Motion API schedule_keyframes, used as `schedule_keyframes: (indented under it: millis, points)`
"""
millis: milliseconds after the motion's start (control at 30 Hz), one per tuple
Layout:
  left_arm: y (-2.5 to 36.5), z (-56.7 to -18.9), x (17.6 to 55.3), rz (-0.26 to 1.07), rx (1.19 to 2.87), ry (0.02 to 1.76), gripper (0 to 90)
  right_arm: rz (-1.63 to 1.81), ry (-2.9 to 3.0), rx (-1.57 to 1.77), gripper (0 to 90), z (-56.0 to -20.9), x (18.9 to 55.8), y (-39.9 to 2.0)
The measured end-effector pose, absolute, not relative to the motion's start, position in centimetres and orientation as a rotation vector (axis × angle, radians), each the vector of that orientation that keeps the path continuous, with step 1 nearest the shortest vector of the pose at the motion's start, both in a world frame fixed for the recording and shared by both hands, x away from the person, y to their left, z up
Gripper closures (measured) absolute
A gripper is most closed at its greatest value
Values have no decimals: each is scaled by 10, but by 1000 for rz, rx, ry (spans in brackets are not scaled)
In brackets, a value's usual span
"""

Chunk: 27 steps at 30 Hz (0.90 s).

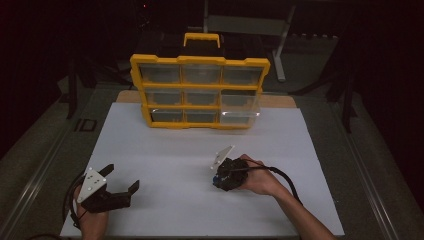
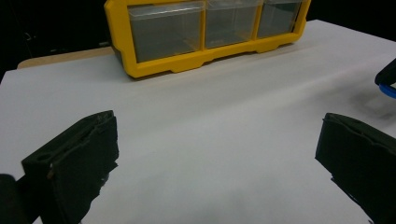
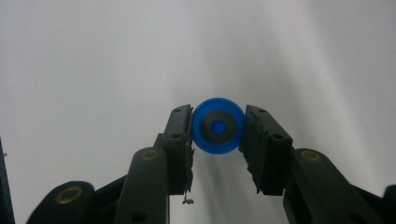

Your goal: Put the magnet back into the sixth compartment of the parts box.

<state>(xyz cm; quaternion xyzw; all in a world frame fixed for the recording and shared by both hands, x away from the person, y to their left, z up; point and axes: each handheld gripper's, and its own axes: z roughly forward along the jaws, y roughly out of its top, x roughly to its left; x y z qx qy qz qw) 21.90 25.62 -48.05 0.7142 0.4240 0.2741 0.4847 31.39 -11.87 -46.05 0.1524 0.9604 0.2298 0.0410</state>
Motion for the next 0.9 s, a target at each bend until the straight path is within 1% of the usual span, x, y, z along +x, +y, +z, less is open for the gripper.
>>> schedule_keyframes:
  millis: [900]
  points:
    - [256, -481, 219, 666, 1743, 1031, 0, 723, 2907, 493, 633, -439, 321, -127]
